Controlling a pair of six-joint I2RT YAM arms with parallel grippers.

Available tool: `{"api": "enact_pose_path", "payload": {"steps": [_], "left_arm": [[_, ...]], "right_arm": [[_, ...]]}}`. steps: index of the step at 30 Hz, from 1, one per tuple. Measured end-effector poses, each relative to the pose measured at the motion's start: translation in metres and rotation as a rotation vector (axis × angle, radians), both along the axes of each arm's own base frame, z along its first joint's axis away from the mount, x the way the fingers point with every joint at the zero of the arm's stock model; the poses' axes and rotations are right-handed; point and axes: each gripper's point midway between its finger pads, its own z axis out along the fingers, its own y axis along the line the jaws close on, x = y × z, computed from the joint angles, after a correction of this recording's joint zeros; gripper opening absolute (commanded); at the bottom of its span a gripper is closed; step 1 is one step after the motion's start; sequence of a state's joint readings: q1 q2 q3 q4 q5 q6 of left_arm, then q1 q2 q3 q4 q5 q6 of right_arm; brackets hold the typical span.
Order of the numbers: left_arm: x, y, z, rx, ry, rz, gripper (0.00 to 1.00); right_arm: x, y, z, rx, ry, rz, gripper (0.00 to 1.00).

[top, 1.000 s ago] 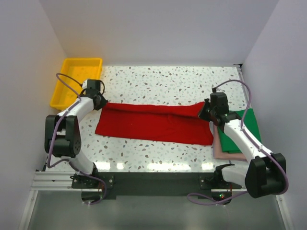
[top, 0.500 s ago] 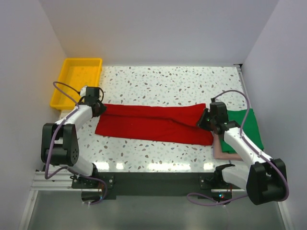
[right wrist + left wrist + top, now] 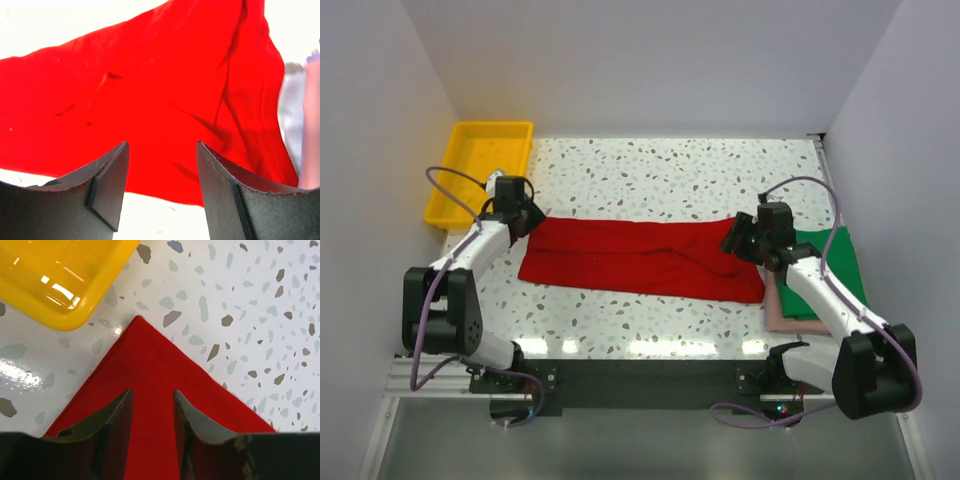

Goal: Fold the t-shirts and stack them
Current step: Fold the tshirt

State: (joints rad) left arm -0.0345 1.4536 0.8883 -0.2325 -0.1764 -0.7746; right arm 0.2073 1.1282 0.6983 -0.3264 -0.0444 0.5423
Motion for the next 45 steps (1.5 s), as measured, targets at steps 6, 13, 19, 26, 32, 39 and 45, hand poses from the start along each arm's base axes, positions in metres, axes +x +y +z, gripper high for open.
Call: {"api": "enact_pose_path", "payload": {"steps": [6, 13, 19, 26, 32, 39, 45], "left_arm": [[0.004, -0.014, -0.030, -0.010, 0.084, -0.039, 0.40], [0.003, -0.024, -0.048, -0.033, 0.124, -0.068, 0.38], [0.006, -0.053, -0.050, -0.071, 0.111, -0.151, 0.38], [0.003, -0.075, -0.049, -0.097, 0.111, -0.214, 0.38], [0.003, -0.078, -0.044, -0.102, 0.098, -0.229, 0.38], [0.005, -0.079, -0.030, -0.110, 0.061, -0.238, 0.38], [-0.001, -0.085, -0.028, -0.136, 0.050, -0.262, 0.38]], "right_arm": [[0.031, 0.009, -0.017, -0.038, 0.064, 0.034, 0.60], [0.062, 0.038, -0.027, -0.103, 0.072, 0.098, 0.61], [0.082, 0.062, -0.042, -0.176, 0.065, 0.128, 0.59], [0.078, 0.080, -0.063, -0.223, 0.087, 0.161, 0.40], [0.060, 0.096, -0.070, -0.214, 0.095, 0.195, 0.28], [0.033, 0.108, -0.062, -0.162, 0.092, 0.209, 0.22], [0.012, 0.131, -0.049, -0.095, 0.058, 0.244, 0.22]]}}
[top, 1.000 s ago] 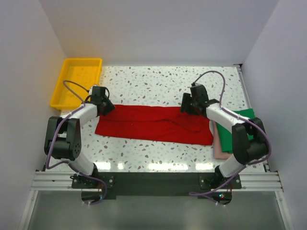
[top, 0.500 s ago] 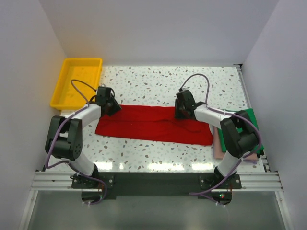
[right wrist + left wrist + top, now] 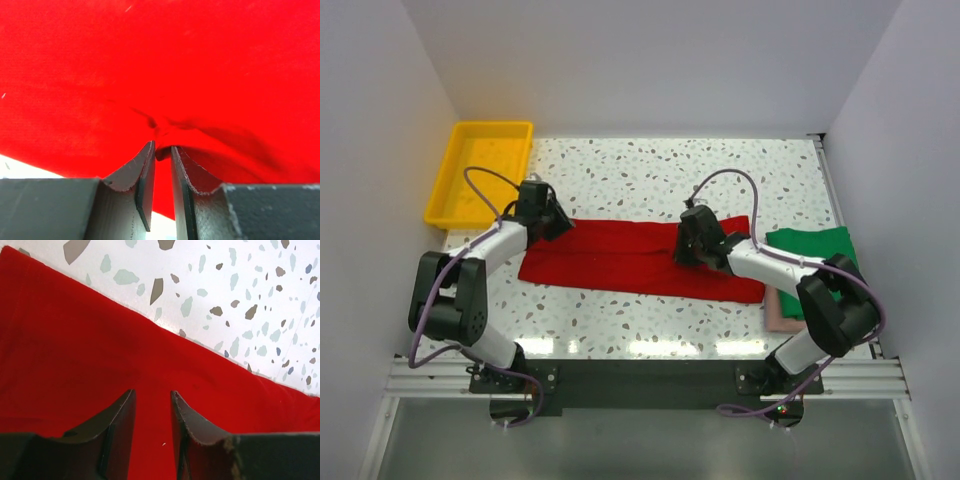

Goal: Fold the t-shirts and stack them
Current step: Fold the tshirt

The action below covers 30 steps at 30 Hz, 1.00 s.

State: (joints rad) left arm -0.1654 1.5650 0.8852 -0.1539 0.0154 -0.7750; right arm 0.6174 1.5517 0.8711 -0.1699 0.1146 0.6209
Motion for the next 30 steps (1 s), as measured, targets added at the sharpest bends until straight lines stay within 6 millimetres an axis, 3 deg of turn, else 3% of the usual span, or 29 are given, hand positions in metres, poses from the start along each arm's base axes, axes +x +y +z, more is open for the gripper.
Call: {"api": "enact_pose_path", "payload": {"steps": [5, 10, 12, 15, 19, 22, 25, 30], "left_arm": [[-0.007, -0.005, 0.003, -0.030, -0.013, -0.024, 0.38], [-0.009, -0.010, 0.009, -0.056, -0.026, -0.044, 0.39], [-0.009, -0.011, 0.012, -0.060, -0.035, -0.047, 0.39], [-0.009, -0.011, 0.017, -0.061, -0.047, -0.052, 0.40], [-0.010, -0.009, 0.016, -0.023, -0.034, -0.052, 0.41], [-0.006, -0.011, 0.015, 0.043, -0.011, -0.062, 0.41], [-0.006, -0.018, 0.009, 0.094, 0.009, -0.085, 0.41], [-0.023, -0.025, -0.010, 0.158, 0.075, -0.109, 0.44]], "right_arm": [[-0.015, 0.013, -0.008, 0.025, 0.014, 0.020, 0.24], [-0.023, 0.021, -0.009, 0.039, 0.017, 0.034, 0.37], [-0.024, 0.022, -0.006, 0.047, 0.010, 0.036, 0.41], [-0.025, 0.022, 0.015, 0.072, -0.031, 0.036, 0.45], [-0.022, 0.001, 0.053, 0.062, -0.128, -0.038, 0.50], [-0.016, -0.021, 0.066, 0.005, -0.170, -0.115, 0.49], [-0.010, -0.038, 0.057, -0.068, -0.146, -0.167, 0.49], [-0.003, -0.068, 0.029, -0.143, -0.072, -0.244, 0.52]]}}
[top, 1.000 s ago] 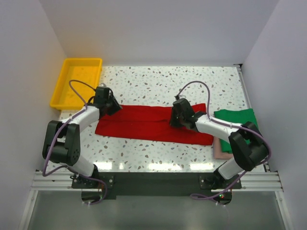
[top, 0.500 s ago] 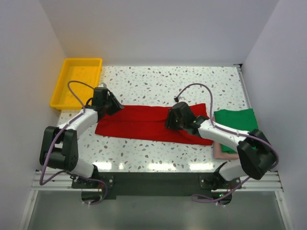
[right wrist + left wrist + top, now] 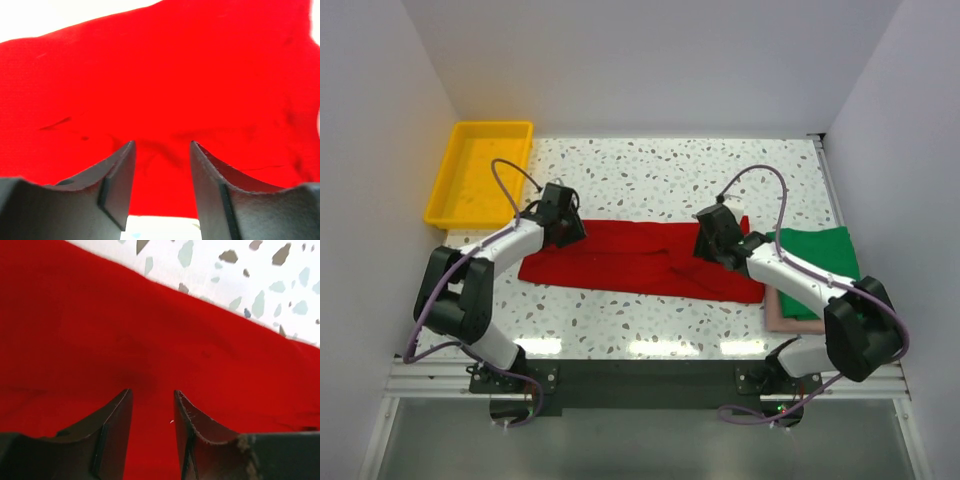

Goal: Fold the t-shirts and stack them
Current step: Fold the tshirt

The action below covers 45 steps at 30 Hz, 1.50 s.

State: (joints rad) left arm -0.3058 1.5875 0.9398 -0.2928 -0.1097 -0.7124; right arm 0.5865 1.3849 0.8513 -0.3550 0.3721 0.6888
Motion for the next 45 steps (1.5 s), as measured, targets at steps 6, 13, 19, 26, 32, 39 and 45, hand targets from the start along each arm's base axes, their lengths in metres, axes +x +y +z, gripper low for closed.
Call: {"api": "enact_pose_path", "payload": {"steps": [6, 13, 19, 26, 32, 39, 45], "left_arm": [[-0.013, 0.000, -0.015, 0.056, 0.048, -0.010, 0.44], [-0.028, 0.011, -0.032, 0.100, 0.095, 0.005, 0.44], [-0.034, 0.012, -0.039, 0.098, 0.089, 0.014, 0.42], [-0.054, 0.001, -0.039, 0.027, 0.015, 0.037, 0.42], [-0.089, -0.038, -0.038, -0.094, 0.003, -0.007, 0.42], [-0.146, -0.106, -0.036, -0.270, 0.072, -0.134, 0.43], [-0.169, -0.165, -0.033, -0.390, 0.140, -0.245, 0.44]], "right_arm": [[-0.002, -0.022, -0.025, -0.023, 0.046, -0.062, 0.52], [-0.010, -0.026, -0.066, -0.077, 0.140, -0.075, 0.53], [0.017, -0.015, -0.066, -0.084, 0.126, -0.076, 0.55], [0.086, 0.004, -0.063, -0.097, 0.115, -0.043, 0.56], [0.166, 0.031, -0.059, -0.138, 0.089, 0.060, 0.57], [0.241, 0.073, -0.057, -0.184, 0.018, 0.260, 0.61], [0.268, 0.094, -0.054, -0.231, -0.036, 0.418, 0.88]]}}
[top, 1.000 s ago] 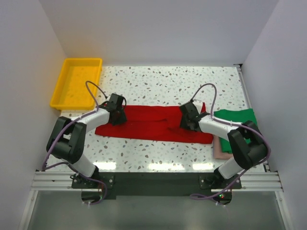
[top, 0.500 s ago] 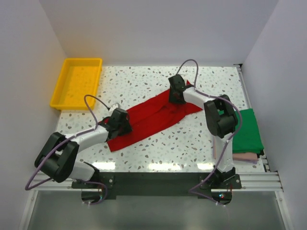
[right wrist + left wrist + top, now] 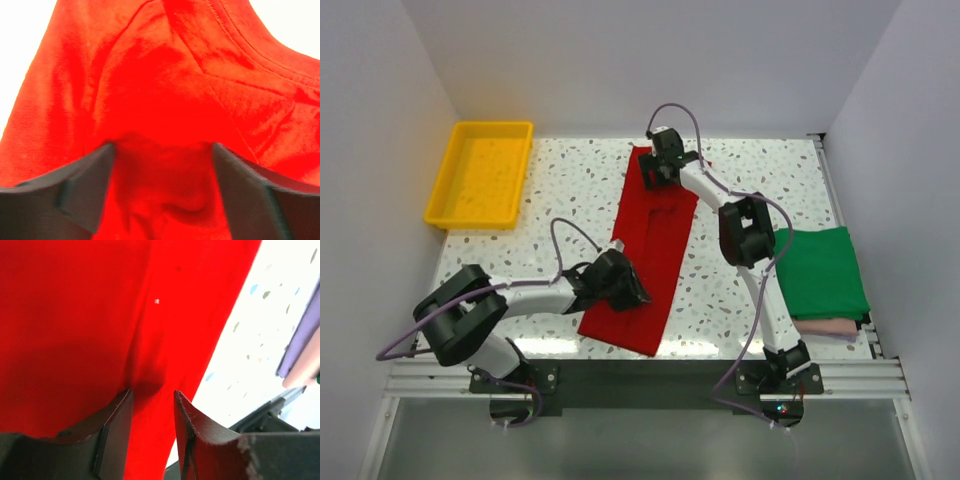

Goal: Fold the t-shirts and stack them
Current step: Fold the tshirt

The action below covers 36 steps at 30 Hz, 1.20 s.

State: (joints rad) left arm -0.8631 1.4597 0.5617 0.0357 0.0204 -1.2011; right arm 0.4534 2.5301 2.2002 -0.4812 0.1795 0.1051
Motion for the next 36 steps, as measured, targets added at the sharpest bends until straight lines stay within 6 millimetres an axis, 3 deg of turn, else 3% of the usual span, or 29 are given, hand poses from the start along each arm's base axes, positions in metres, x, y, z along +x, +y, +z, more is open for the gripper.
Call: {"api": "enact_pose_path", "payload": {"steps": [2, 8, 13, 17, 21, 25, 29, 32, 36], "left_arm": [[0.002, -0.016, 0.002, -0.015, 0.017, -0.030, 0.45], [0.005, -0.031, 0.011, -0.025, 0.011, -0.080, 0.46], [0.009, -0.031, 0.034, -0.013, -0.042, -0.122, 0.46], [0.022, -0.017, 0.067, 0.032, -0.150, -0.105, 0.45], [0.036, 0.013, 0.091, 0.101, -0.252, -0.045, 0.44], [0.041, 0.039, 0.083, 0.212, -0.276, -0.006, 0.43], [0.028, 0.066, 0.054, 0.310, -0.237, 0.004, 0.43], [0.013, 0.089, 0.034, 0.362, -0.209, 0.019, 0.42], [0.000, 0.110, 0.021, 0.380, -0.197, 0.057, 0.42]], "right_arm": [[0.002, 0.001, 0.002, -0.020, -0.011, 0.039, 0.99], [0.008, 0.000, 0.007, -0.078, -0.047, 0.117, 0.99], [0.016, 0.001, 0.020, -0.091, -0.085, 0.131, 0.98], [0.011, -0.001, 0.028, -0.079, -0.082, 0.121, 0.99], [-0.009, -0.006, 0.060, -0.026, -0.074, 0.079, 0.99], [-0.060, -0.016, 0.109, 0.104, -0.047, 0.006, 0.98], [-0.142, -0.025, 0.133, 0.256, -0.024, -0.050, 0.94], [-0.217, -0.012, 0.114, 0.288, 0.046, -0.027, 0.90], [-0.323, 0.013, 0.048, 0.262, 0.222, 0.065, 0.87]]}}
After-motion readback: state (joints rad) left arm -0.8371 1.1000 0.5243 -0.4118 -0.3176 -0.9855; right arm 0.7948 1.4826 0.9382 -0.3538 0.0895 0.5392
